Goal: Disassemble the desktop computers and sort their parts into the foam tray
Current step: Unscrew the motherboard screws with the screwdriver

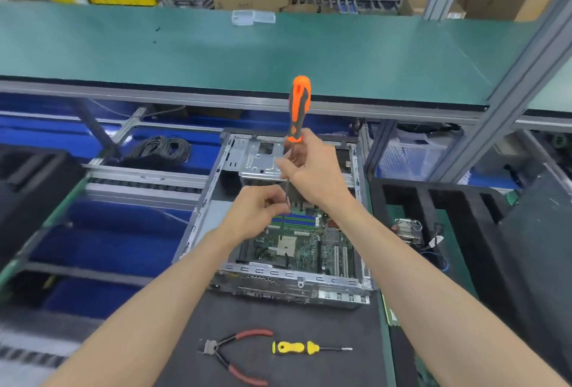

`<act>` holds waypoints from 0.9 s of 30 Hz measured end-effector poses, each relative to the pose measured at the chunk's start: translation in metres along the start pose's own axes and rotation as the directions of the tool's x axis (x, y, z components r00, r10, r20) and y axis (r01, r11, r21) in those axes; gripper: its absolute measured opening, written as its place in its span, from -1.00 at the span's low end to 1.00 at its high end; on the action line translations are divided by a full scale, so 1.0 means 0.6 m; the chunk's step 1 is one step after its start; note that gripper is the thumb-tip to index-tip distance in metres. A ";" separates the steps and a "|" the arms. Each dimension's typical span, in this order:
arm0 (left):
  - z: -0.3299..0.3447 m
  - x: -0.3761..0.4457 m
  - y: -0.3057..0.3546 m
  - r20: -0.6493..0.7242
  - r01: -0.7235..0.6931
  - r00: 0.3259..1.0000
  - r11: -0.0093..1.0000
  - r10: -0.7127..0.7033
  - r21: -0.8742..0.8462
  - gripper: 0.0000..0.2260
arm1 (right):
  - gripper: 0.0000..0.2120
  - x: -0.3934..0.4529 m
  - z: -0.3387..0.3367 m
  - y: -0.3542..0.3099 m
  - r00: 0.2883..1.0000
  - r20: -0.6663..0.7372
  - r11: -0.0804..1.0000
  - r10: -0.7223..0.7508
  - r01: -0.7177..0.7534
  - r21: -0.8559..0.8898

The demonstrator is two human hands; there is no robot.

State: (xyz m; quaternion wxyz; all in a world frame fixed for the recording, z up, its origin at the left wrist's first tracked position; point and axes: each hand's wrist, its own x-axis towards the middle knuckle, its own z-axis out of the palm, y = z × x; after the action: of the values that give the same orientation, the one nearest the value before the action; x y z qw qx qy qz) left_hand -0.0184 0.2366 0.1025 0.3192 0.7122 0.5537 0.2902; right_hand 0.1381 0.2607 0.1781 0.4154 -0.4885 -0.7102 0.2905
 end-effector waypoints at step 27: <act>-0.028 -0.090 -0.022 -0.292 0.397 0.873 0.917 -0.391 -0.041 -0.52 | -0.51 0.096 0.086 -0.020 0.714 0.349 0.790 -0.606 0.492 0.366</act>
State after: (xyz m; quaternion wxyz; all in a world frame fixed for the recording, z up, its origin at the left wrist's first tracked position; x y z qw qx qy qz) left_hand -0.0511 0.1886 0.0994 0.2784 0.5366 0.7311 0.3164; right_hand 0.0774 0.3098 0.1802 0.3647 -0.1170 -0.8576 0.3432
